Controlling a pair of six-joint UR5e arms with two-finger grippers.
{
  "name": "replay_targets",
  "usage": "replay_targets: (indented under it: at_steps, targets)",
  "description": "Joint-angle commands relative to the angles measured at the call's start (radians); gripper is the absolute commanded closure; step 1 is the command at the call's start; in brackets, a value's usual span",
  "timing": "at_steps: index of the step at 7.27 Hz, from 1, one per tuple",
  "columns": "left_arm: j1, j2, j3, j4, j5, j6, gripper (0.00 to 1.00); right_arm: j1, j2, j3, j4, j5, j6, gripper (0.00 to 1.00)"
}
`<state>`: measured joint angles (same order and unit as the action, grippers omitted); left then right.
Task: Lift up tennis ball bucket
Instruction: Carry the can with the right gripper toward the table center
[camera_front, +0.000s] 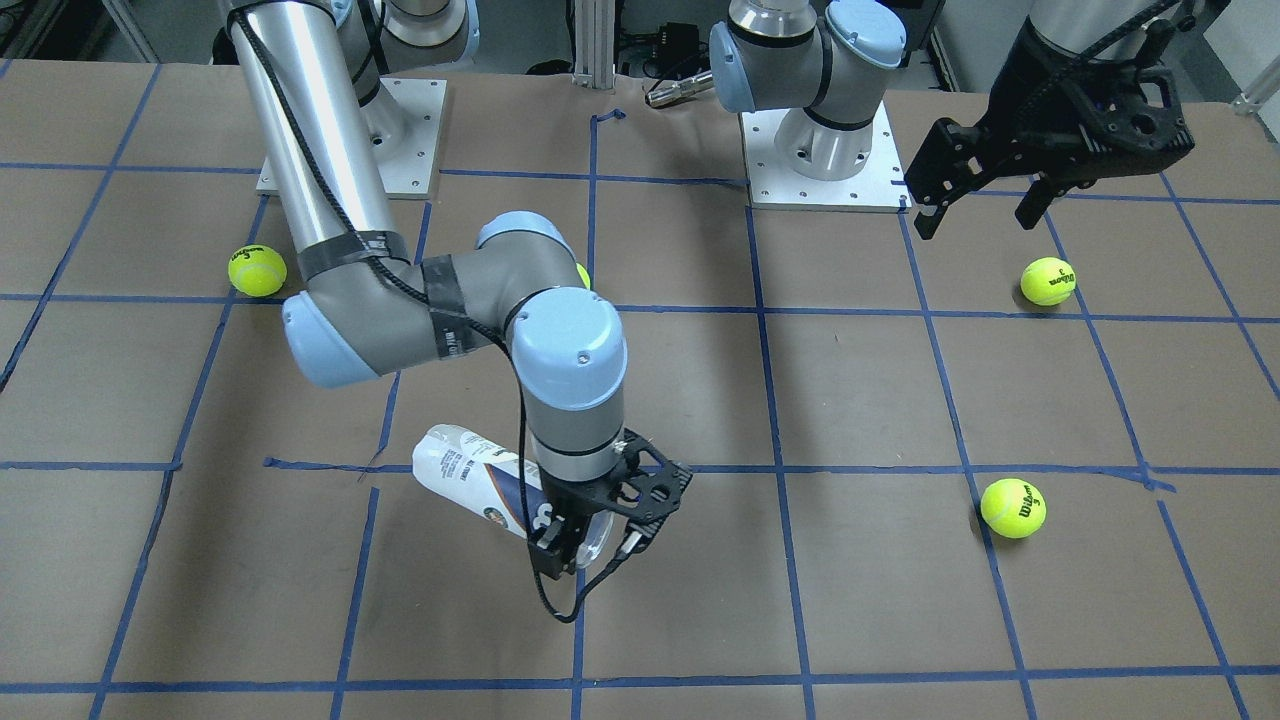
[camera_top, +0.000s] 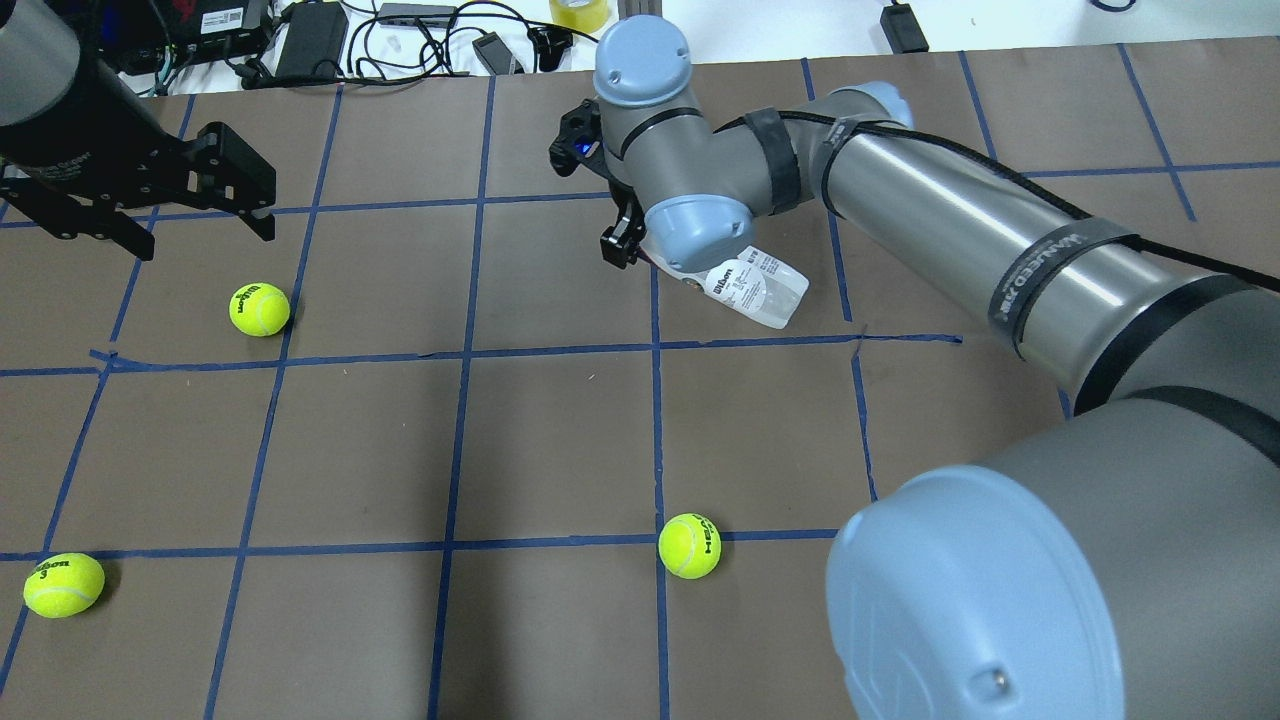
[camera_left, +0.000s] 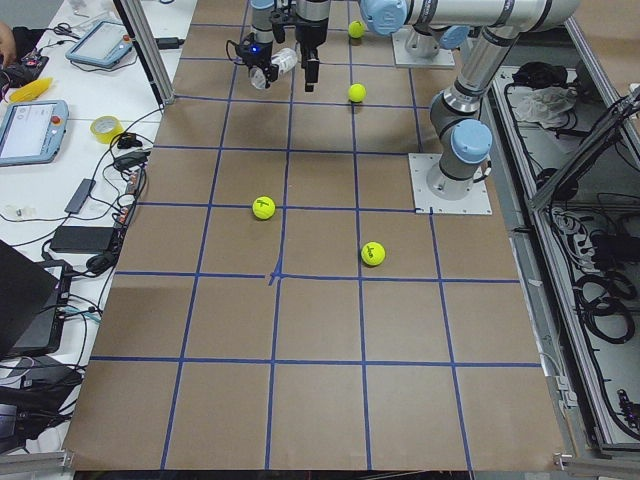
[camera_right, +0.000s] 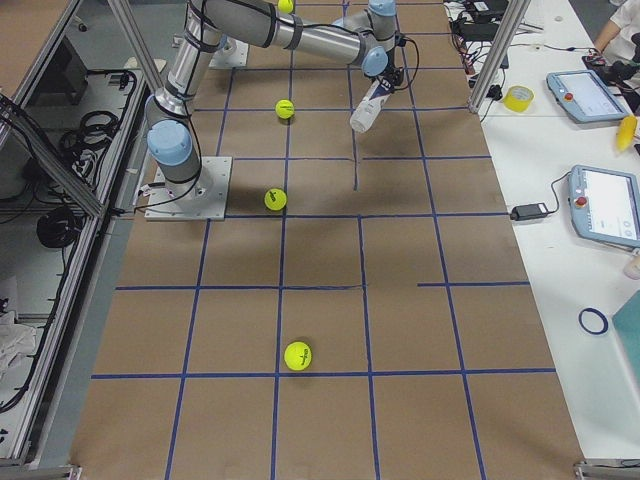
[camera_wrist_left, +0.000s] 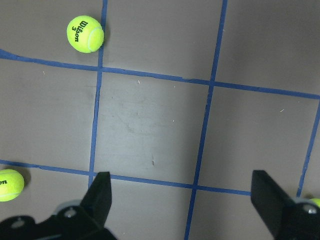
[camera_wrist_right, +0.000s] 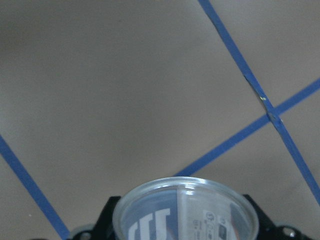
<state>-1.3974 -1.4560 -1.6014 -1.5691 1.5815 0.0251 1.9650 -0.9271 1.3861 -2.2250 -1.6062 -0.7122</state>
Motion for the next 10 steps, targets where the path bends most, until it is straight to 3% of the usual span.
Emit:
replay_targets:
  at_steps: [1, 3, 5, 6, 7, 10]
  targets:
    - [0.008, 0.002, 0.0, 0.001, 0.0, 0.006, 0.0, 0.075, 0.027, -0.002, -0.068, -0.005, -0.279, 0.66]
    - [0.009, 0.002, 0.001, 0.001, 0.0, 0.006, 0.0, 0.112, 0.049, -0.001, -0.071, 0.006, -0.478, 0.66]
    - [0.009, 0.002, 0.0, 0.001, 0.0, 0.006, 0.0, 0.124, 0.054, 0.002, -0.076, 0.008, -0.498, 0.61]
    - [0.009, 0.002, 0.001, 0.001, 0.0, 0.006, 0.0, 0.126, 0.056, 0.004, -0.082, 0.006, -0.44, 0.48]
    - [0.009, 0.002, 0.0, 0.001, 0.0, 0.006, 0.0, 0.126, 0.056, 0.022, -0.081, 0.008, -0.318, 0.01]
    - [0.012, -0.004, 0.001, 0.003, 0.0, 0.006, 0.0, 0.126, 0.031, 0.028, -0.07, 0.003, -0.3, 0.0]
